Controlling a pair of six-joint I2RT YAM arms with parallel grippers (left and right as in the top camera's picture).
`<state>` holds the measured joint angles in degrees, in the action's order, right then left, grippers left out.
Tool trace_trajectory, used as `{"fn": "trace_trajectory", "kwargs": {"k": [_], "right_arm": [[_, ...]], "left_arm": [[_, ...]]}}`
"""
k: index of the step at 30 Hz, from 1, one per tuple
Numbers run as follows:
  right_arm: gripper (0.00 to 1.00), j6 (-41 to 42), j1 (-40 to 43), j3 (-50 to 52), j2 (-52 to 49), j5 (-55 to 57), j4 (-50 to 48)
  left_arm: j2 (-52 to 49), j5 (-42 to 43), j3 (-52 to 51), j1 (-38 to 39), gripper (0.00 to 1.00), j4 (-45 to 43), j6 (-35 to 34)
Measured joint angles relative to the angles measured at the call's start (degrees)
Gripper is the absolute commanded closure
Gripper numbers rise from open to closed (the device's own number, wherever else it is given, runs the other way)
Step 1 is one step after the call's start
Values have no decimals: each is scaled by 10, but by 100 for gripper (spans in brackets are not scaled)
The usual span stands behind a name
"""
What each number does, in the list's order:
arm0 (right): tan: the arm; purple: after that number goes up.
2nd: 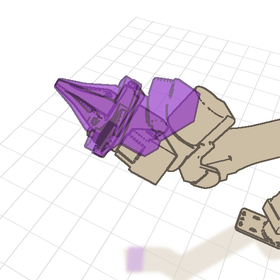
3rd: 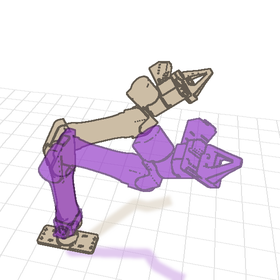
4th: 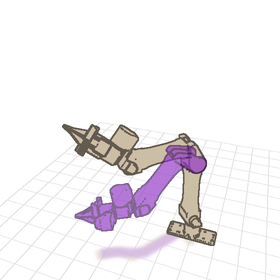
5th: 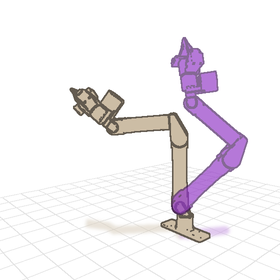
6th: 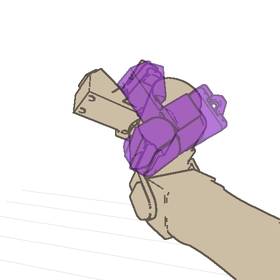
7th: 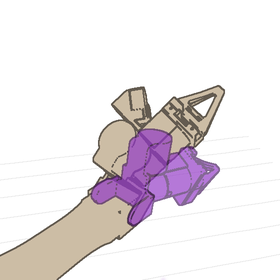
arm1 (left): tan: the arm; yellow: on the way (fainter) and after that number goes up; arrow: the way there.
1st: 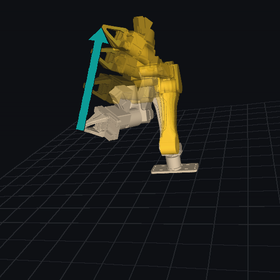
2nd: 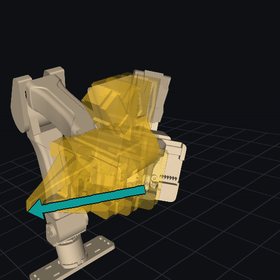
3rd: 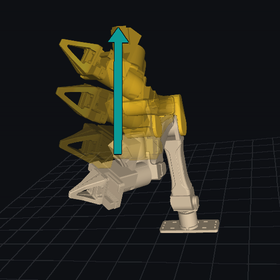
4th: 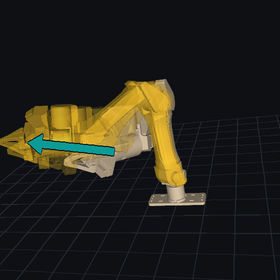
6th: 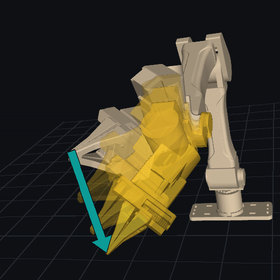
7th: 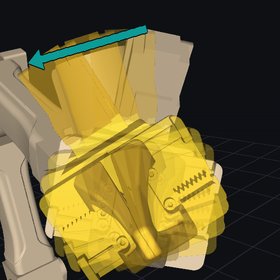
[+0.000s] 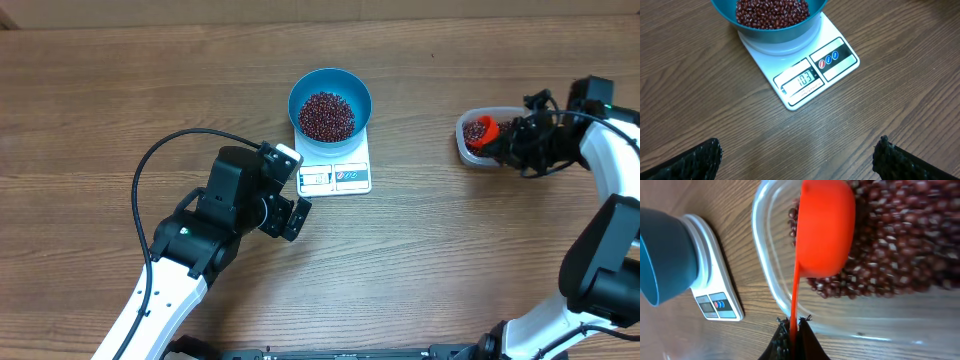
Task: Scoop item into bowl and weigh 150g on scale
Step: 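Scoop beans from the tub and lift the scoop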
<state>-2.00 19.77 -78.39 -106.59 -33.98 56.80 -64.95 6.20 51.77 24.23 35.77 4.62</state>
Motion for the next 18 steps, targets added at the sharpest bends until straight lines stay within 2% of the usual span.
{"fn": "trace_trajectory", "kwargs": {"k": [10, 18], "right_arm": [[96, -3, 38, 0, 0, -12, 10], [96, -27, 56, 0, 0, -66, 25]], "left_arm": [[0, 0, 0, 0, 0, 0, 0], [0, 0, 0, 0, 0, 0, 0]]}}
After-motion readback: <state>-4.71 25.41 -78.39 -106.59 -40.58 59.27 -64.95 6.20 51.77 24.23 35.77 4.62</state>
